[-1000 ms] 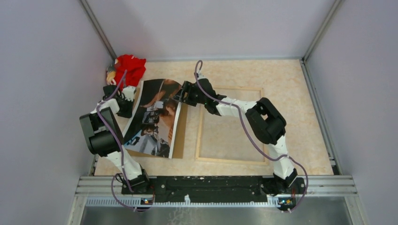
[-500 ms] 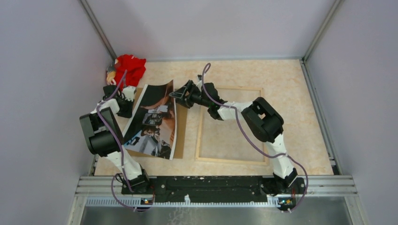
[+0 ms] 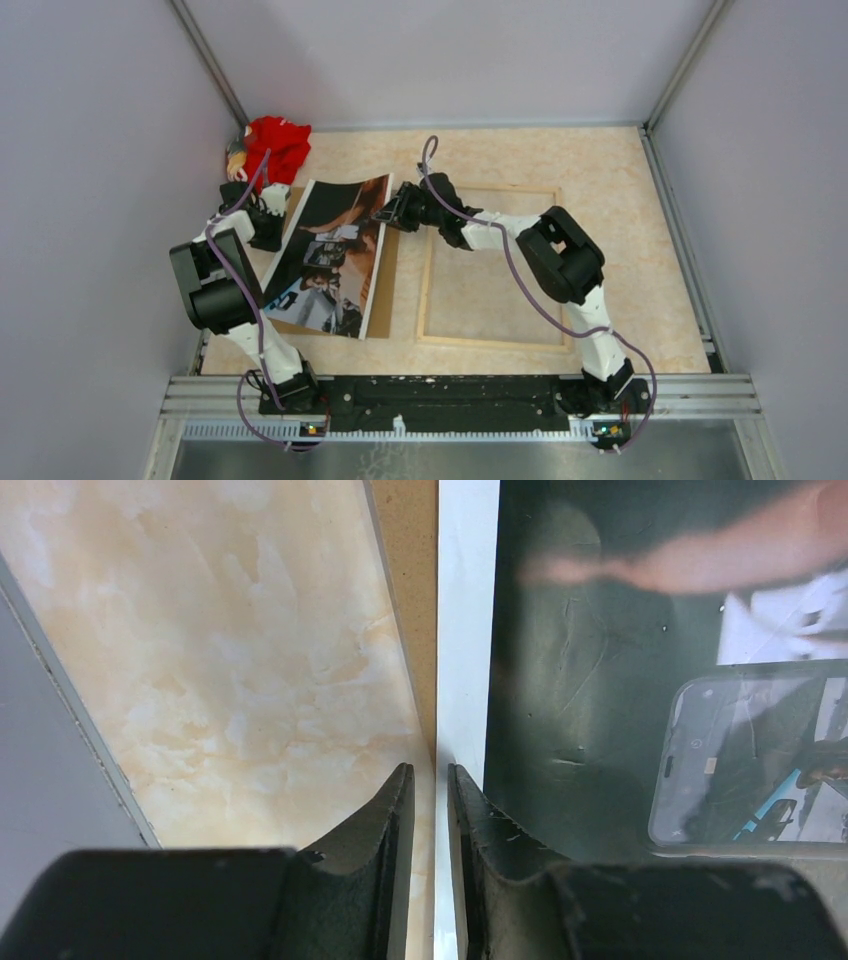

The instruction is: Put the photo into the frame

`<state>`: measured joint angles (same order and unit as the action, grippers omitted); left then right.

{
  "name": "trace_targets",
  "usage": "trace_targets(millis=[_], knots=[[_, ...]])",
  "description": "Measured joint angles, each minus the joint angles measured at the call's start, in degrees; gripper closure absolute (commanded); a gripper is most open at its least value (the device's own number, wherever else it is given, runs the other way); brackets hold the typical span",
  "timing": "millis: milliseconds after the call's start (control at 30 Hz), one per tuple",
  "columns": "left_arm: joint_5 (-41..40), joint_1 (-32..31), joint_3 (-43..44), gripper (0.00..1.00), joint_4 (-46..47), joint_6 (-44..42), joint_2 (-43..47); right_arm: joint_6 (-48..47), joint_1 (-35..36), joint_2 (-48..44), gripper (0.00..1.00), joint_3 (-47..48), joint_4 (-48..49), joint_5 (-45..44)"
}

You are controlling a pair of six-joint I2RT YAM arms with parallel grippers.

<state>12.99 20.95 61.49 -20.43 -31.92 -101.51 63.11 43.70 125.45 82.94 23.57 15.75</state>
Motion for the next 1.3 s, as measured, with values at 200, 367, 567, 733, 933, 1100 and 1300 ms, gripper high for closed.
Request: trace_targets(millis=[200, 367, 567, 733, 933, 1100, 1300], knots=[[0.0, 0.0, 0.3, 0.68, -0.6, 0.0, 0.0, -4.6, 0.0, 0.0, 1.00, 2.0, -5.8, -2.0], [1.7, 0.0, 1.4, 0.40, -2.6, 0.3, -0.1, -10.1, 0.0, -1.9, 1.00, 4.2, -11.5, -2.7], [5.6, 0.2, 4.6, 0.14, -10.4, 0.5, -0.1, -20.3, -0.8, -15.8, 1.00, 7.2, -26.4, -5.3], [8.7, 0.3, 7.8, 0.06, -14.4, 0.5, 0.2, -27.3, -5.5, -34.6, 1.00, 10.0, -39.5, -8.5], [10.9, 0.3, 8.5, 0.01, -15.9, 0.6, 0.6, -35.4, -12.1, -56.9, 1.00, 12.6, -62.1, -24.4], [11.7, -0.5, 8.5, 0.01, -16.5, 0.8, 0.6, -39.9, -11.7, -65.3, 1.00, 20.9, -78.0, -37.4], [12.0, -2.0, 8.5, 0.01, -16.8, 1.6, 0.6, -41.9, -11.7, -65.0, 1.00, 29.9, -87.7, -41.8]])
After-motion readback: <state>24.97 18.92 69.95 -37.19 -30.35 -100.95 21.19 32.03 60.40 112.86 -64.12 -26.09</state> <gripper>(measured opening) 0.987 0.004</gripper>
